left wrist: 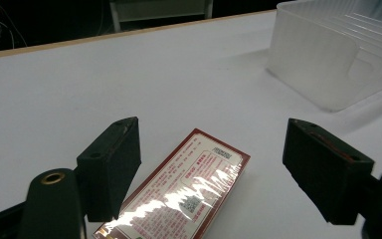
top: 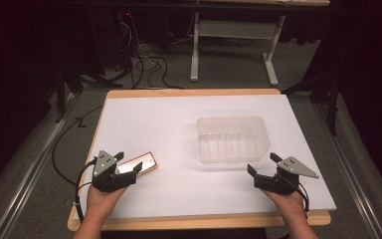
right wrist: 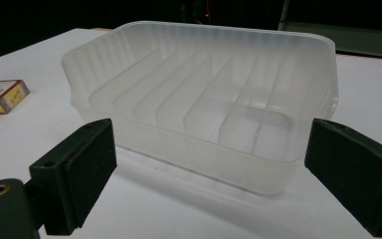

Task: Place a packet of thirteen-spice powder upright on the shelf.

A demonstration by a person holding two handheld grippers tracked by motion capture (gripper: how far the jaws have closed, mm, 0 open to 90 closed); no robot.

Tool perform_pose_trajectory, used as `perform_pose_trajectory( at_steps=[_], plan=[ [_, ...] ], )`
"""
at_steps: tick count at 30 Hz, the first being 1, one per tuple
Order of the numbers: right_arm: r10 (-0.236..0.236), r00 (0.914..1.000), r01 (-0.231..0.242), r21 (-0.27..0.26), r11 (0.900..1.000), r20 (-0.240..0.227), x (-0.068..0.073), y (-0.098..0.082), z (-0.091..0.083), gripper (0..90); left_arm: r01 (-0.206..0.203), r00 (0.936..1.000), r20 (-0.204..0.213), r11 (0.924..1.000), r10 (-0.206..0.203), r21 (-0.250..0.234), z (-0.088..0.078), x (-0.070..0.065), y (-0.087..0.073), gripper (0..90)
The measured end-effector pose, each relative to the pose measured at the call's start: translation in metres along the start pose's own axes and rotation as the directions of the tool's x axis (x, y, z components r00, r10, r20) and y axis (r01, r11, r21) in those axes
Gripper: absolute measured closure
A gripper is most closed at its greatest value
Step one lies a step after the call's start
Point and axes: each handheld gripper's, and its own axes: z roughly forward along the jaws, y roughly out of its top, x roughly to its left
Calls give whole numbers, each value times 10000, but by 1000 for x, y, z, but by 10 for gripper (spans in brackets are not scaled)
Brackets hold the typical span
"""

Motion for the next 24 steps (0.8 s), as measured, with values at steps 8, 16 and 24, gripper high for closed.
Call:
perform_pose_trajectory(
  at_steps=[8,16,24],
  plan=[
    [105,9999,-105,20,9999,-5,0,1,1,58,68,10000,-1,10000,-68,-64,-3,2,0,235],
    [45,9999,-45,7,10000,-95,1,0,0,25,52,10000,-43,10000,-52,-62,-2,3,0,234],
    [-112,9999,112,-60,9999,-108,4,2,-1,2,46,9999,95,9997,-44,-223,-5,3,1,210]
  ],
)
